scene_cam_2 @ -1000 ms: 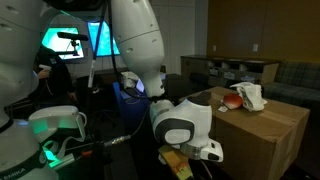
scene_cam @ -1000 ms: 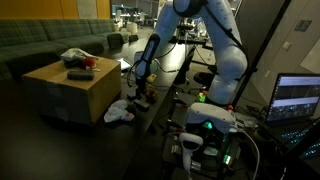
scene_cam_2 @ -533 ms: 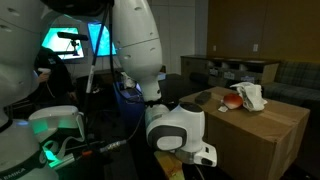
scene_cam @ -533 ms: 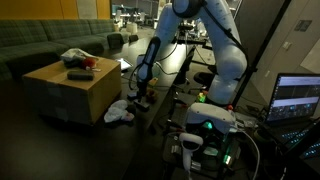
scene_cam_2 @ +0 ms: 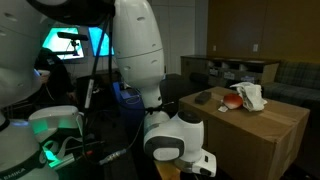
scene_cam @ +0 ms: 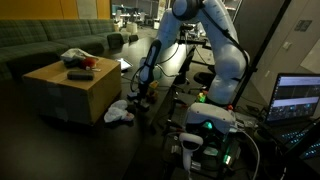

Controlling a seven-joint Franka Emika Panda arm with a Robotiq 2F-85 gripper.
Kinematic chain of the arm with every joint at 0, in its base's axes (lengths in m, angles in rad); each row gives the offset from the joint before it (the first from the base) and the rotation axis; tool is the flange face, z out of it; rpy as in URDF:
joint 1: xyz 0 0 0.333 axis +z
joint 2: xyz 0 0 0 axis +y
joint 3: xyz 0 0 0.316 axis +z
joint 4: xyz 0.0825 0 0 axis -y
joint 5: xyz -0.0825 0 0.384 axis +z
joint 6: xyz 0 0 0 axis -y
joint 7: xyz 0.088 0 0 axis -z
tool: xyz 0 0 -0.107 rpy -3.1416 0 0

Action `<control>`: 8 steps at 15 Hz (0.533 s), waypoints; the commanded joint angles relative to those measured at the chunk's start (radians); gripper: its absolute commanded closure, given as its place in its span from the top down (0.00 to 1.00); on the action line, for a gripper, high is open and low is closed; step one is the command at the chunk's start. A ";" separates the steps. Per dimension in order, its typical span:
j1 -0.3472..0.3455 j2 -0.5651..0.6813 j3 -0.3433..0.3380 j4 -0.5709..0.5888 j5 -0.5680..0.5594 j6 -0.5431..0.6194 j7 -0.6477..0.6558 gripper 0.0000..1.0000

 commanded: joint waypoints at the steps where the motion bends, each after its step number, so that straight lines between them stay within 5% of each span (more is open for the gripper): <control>1: -0.037 0.026 0.022 0.007 0.001 0.043 -0.019 1.00; 8: -0.017 0.058 0.006 0.025 -0.017 0.057 -0.012 1.00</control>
